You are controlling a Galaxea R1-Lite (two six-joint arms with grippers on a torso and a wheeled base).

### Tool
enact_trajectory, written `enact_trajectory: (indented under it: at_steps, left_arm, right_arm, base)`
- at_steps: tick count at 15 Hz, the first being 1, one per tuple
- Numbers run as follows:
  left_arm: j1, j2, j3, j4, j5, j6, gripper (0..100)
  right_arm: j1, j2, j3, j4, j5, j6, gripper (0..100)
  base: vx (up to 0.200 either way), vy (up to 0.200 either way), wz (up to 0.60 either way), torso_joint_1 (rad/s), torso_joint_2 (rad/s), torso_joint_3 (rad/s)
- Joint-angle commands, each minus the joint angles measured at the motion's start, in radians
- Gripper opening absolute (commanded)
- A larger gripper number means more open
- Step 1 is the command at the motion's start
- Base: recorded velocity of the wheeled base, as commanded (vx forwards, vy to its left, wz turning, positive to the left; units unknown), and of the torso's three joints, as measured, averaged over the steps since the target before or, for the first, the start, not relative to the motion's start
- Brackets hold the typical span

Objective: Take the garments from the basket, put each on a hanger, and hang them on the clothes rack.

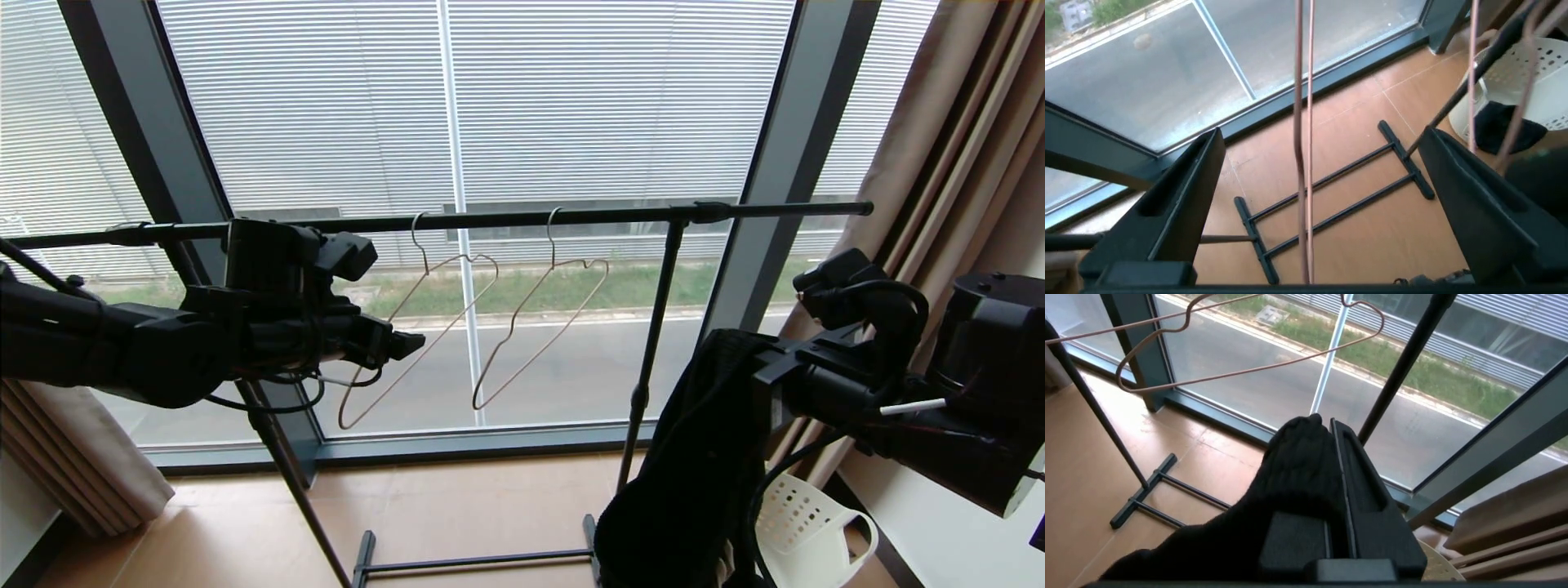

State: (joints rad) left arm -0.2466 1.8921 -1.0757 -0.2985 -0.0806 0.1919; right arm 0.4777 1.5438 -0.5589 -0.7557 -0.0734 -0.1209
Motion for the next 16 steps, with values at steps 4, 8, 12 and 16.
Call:
enact_trajectory:
  at_steps: [4, 8, 12, 16]
  left_arm:
    - [0.012, 0.182, -0.110, -0.037, 0.004, -0.006, 100]
    - [0.012, 0.200, -0.113, -0.074, 0.004, -0.008, 100]
    - [0.012, 0.199, -0.110, -0.074, 0.004, -0.016, 100]
    - [0.010, 0.197, -0.107, -0.074, 0.005, -0.017, 0]
  right_arm:
    - [0.001, 0.007, 0.002, -0.001, 0.000, 0.000, 0]
    - [0.001, 0.007, 0.002, -0.001, 0.000, 0.000, 0]
    - [0.001, 0.007, 0.002, -0.001, 0.000, 0.000, 0]
    - [0.001, 0.009, 0.002, -0.001, 0.000, 0.000, 0]
  base:
    - [0.000, 0.000, 0.00, 0.000, 0.00, 0.000]
    - [0.000, 0.000, 0.00, 0.000, 0.00, 0.000]
    - [0.000, 0.000, 0.00, 0.000, 0.00, 0.000]
    - [0.000, 0.000, 0.00, 0.000, 0.00, 0.000]
